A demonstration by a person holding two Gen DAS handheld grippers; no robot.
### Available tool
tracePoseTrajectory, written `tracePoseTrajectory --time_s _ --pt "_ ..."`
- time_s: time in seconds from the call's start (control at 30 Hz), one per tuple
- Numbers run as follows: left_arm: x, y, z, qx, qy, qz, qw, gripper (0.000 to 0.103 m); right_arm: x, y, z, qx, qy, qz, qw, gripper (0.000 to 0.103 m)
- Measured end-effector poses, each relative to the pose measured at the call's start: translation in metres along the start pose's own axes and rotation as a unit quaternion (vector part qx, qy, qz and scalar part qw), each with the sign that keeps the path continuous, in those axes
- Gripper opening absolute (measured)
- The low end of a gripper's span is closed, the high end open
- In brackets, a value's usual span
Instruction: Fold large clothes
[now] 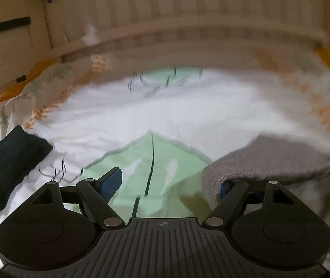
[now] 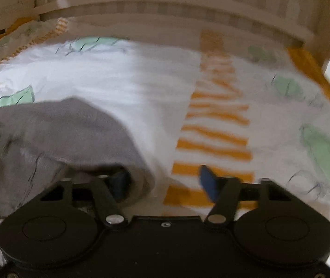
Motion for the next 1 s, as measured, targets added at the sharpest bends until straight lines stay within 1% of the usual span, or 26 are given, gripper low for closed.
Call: tracePoseTrajectory --time_s 0.07,0.1,0.13,0.17,0.2,0.23,0.27,0.33,0.37,0.4,0.43,0.5,0.6,0.67,0.7,0.83,0.9,0.97,1.0 --pt "-0.01 -0.015 -0.004 0.015 -0.014 0.038 0.9991 0.078 -0.021 -0.022 0.009 0.007 0.025 0.06 0.998 0.061" --pt "-0.011 -0.02 -0.004 0.021 -0.006 0.047 0.9986 0.078 -0.026 -0.031 0.013 0.007 0.033 0.081 0.996 0.062" --pt "-0.006 -0.024 -0.002 0.027 0.013 0.047 0.9985 0.078 -0.028 -0.038 0.015 0.001 0.037 0.092 0.995 0.062" --pt "0.001 -0.022 0.001 0.032 0.031 0.037 0.9983 0.078 -0.025 -0.041 0.016 -0.007 0.038 0.091 0.995 0.063" --pt "0.013 -0.019 0.004 0.043 0.055 0.016 0.9974 0.078 -0.018 -0.04 0.017 -0.013 0.034 0.077 0.996 0.066" --pt "0.027 -0.014 0.006 0.049 0.075 -0.007 0.996 0.078 -0.004 -0.035 0.018 -0.019 0.027 0.049 0.998 0.066" --pt "0.044 -0.007 0.006 0.055 0.092 -0.041 0.9934 0.078 0.01 -0.028 0.018 -0.026 0.02 0.02 0.999 0.066" --pt "0.068 0.002 0.005 0.073 0.094 -0.099 0.9879 0.078 0.038 -0.018 0.017 -0.039 0.006 -0.033 0.999 0.066" --pt "0.077 0.003 0.004 0.084 0.084 -0.12 0.9857 0.079 0.049 -0.015 0.017 -0.043 0.003 -0.055 0.998 0.065" --pt "0.079 0.002 0.003 0.09 0.075 -0.121 0.9857 0.079 0.056 -0.015 0.018 -0.049 0.007 -0.063 0.997 0.065" --pt "0.078 0.002 0.002 0.094 0.071 -0.12 0.9857 0.079 0.057 -0.018 0.019 -0.052 0.013 -0.06 0.997 0.066" --pt "0.072 0.001 0.001 0.109 0.07 -0.119 0.9843 0.078 0.053 -0.021 0.02 -0.059 0.02 -0.059 0.996 0.066" --pt "0.057 -0.004 -0.001 0.14 0.065 -0.099 0.9831 0.078 0.048 -0.026 0.021 -0.07 0.004 -0.058 0.996 0.068" --pt "0.05 -0.007 0.0 0.167 0.06 -0.096 0.9793 0.078 0.044 -0.029 0.02 -0.077 -0.003 -0.057 0.995 0.069" --pt "0.05 -0.007 0.002 0.175 0.064 -0.098 0.9777 0.078 0.045 -0.03 0.022 -0.079 -0.003 -0.059 0.995 0.069" --pt "0.06 -0.012 0.007 0.181 0.105 -0.101 0.9726 0.078 0.054 -0.028 0.022 -0.081 0.006 -0.078 0.994 0.069" --pt "0.069 -0.011 0.009 0.175 0.12 -0.104 0.9717 0.078 0.059 -0.028 0.023 -0.084 0.022 -0.083 0.993 0.069" --pt "0.074 -0.016 0.01 0.163 0.154 -0.086 0.9708 0.078 0.06 -0.028 0.025 -0.094 0.044 -0.08 0.991 0.07" --pt "0.074 -0.017 0.013 0.165 0.171 -0.073 0.9685 0.078 0.059 -0.03 0.027 -0.102 0.052 -0.076 0.991 0.07"
Point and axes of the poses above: each gripper's, at about its wrist camera, not at the fingertips, and y roughly the way its jaws point, z to its right, x to its underside, the point moved 8 cm from there along y, roughly the way its jaws point, and after that the axes turned 13 degrees about z, right-handed, at the moved point
